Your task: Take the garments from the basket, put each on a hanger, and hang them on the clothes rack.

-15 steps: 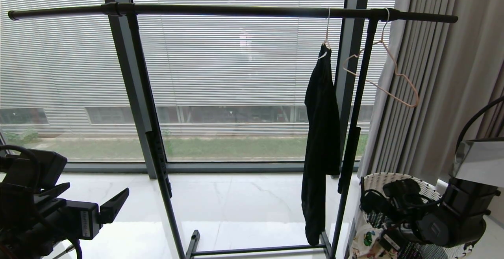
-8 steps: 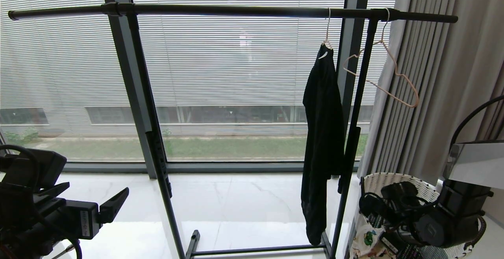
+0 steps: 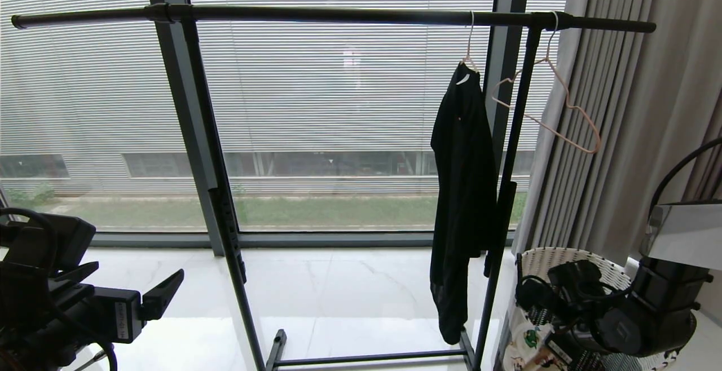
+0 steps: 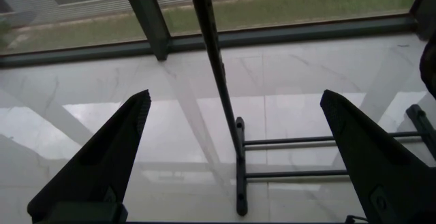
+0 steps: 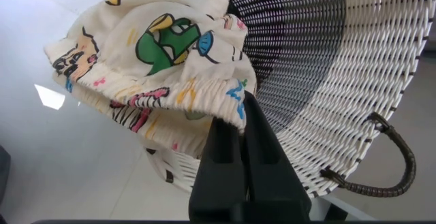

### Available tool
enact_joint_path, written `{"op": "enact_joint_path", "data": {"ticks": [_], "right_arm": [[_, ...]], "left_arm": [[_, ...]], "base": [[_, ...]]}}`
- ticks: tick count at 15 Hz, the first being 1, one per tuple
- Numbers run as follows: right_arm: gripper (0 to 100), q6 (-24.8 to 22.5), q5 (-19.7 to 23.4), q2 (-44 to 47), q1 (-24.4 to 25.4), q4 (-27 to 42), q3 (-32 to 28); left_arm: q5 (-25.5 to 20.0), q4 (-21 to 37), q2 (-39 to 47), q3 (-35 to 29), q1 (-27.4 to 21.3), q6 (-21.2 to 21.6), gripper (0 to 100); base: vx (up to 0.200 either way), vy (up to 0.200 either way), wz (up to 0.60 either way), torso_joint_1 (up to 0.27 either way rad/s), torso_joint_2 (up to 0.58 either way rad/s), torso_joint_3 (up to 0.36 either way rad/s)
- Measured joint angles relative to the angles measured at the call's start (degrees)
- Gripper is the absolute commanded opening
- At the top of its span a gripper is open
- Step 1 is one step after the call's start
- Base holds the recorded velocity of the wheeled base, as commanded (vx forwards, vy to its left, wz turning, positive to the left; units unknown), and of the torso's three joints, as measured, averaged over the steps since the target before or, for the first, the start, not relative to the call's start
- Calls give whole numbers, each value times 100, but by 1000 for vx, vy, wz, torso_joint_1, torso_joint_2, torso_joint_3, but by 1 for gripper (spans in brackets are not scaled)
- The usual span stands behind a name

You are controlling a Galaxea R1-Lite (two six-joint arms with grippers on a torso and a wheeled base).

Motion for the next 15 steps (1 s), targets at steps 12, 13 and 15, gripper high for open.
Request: {"op": "enact_joint_path", "data": {"ticks": [12,13,15], "right_arm": [[0,-363,29,-2486,1331,946,173],[0,-366,33,-2603,1370,1051,88],[0,-361,33,-2804,1460,1359,-160]], "left_arm": [[-18,-1,9,28,-9,11,100],[-18,0,11,28,-24,11,100],[-27,-4,11,22,-122,10,100]], "base": [[-150,0,0,0,3,0],[-200,0,0,-2,2,7],[-200,0,0,0,2,2]]}}
